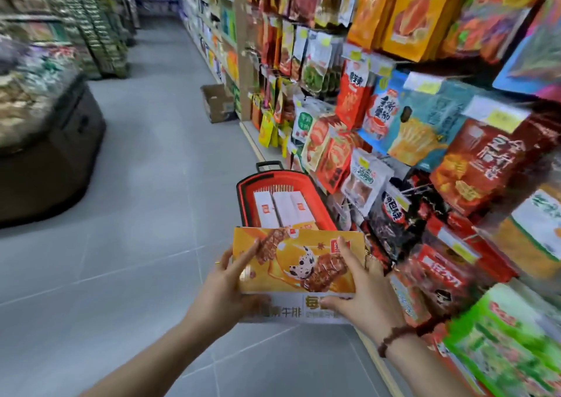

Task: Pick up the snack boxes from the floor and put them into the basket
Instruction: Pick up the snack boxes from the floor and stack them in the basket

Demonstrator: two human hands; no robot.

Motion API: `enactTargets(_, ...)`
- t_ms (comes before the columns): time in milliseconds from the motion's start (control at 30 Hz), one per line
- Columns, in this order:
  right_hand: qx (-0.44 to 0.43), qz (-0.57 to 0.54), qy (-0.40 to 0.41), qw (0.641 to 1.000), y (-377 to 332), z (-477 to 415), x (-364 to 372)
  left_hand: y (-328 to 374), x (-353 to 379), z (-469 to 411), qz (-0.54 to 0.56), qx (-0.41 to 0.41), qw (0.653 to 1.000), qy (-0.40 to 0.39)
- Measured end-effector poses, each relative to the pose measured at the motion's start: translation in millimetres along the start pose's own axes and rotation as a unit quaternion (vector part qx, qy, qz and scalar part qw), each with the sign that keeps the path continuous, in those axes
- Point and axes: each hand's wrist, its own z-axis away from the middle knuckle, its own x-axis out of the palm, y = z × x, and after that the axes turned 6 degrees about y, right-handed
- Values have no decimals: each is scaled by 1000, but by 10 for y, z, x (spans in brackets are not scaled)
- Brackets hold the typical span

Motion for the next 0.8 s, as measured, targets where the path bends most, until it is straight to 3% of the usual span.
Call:
enactTargets(533, 36, 28, -166, 985, 357, -2766, 967, -1108, 866, -2129, 23, -157, 983, -87)
enactTargets(800, 24, 32, -245, 969, 861, -4044, 1439, -1393, 1532, -2981, -15, -240, 967, -80)
